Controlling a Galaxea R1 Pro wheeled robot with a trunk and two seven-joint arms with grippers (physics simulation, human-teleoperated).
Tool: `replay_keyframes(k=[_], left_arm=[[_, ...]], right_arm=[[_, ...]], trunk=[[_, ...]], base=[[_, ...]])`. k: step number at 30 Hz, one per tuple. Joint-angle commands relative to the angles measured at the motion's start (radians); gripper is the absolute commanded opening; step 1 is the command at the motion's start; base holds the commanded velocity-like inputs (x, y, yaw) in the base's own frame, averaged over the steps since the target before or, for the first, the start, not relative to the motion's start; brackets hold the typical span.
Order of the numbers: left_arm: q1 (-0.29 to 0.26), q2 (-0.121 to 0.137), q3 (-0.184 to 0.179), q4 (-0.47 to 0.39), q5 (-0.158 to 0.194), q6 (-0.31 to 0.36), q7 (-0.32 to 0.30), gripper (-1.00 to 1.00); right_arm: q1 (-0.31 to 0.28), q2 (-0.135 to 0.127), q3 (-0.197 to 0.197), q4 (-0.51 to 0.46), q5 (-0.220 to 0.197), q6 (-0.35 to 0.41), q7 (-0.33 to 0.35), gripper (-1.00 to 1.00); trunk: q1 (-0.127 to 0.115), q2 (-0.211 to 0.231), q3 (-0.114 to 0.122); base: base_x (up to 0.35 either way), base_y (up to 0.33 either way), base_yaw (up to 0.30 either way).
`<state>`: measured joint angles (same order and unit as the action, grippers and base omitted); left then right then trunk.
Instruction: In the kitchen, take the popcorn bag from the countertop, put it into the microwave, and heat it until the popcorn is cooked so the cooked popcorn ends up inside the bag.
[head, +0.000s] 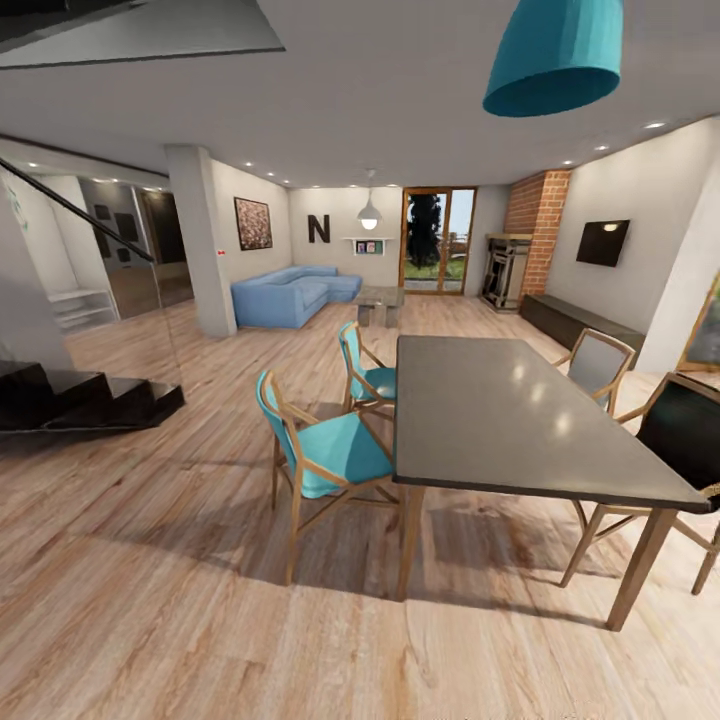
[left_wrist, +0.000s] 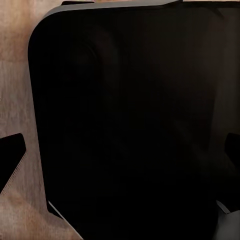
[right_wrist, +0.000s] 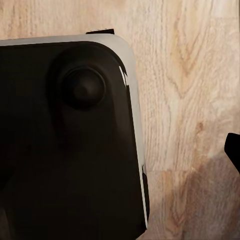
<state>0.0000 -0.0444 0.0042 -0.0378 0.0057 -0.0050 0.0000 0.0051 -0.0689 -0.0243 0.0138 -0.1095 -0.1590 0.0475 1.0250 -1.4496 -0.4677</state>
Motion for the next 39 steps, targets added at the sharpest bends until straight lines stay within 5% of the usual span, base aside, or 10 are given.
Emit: replay_keyframes(k=[1, 32, 39], left_arm=[[0.0, 0.0, 0.0, -0.001, 0.001, -0.001, 0.0, 1.0], [0.0, 0.002, 0.0, -0.001, 0.0, -0.001, 0.0, 1.0], [0.0, 0.001, 0.0, -0.001, 0.042, -0.001, 0.0, 1.0]], right_arm=[[0.0, 0.0, -0.002, 0.002, -0.01, -0.005, 0.005, 1.0], [0.0, 0.003, 0.0, 0.001, -0.005, -0.005, 0.004, 1.0], [0.0, 0.019, 0.007, 0.0, 0.029, -0.007, 0.002, 1.0]], trunk=[[0.0, 0.0, -0.001], [0.0, 0.0, -0.001], [0.0, 0.0, -0.001]], base=[[0.0, 0.0, -0.297], [0.0, 0.0, -0.297], [0.0, 0.0, -0.297]])
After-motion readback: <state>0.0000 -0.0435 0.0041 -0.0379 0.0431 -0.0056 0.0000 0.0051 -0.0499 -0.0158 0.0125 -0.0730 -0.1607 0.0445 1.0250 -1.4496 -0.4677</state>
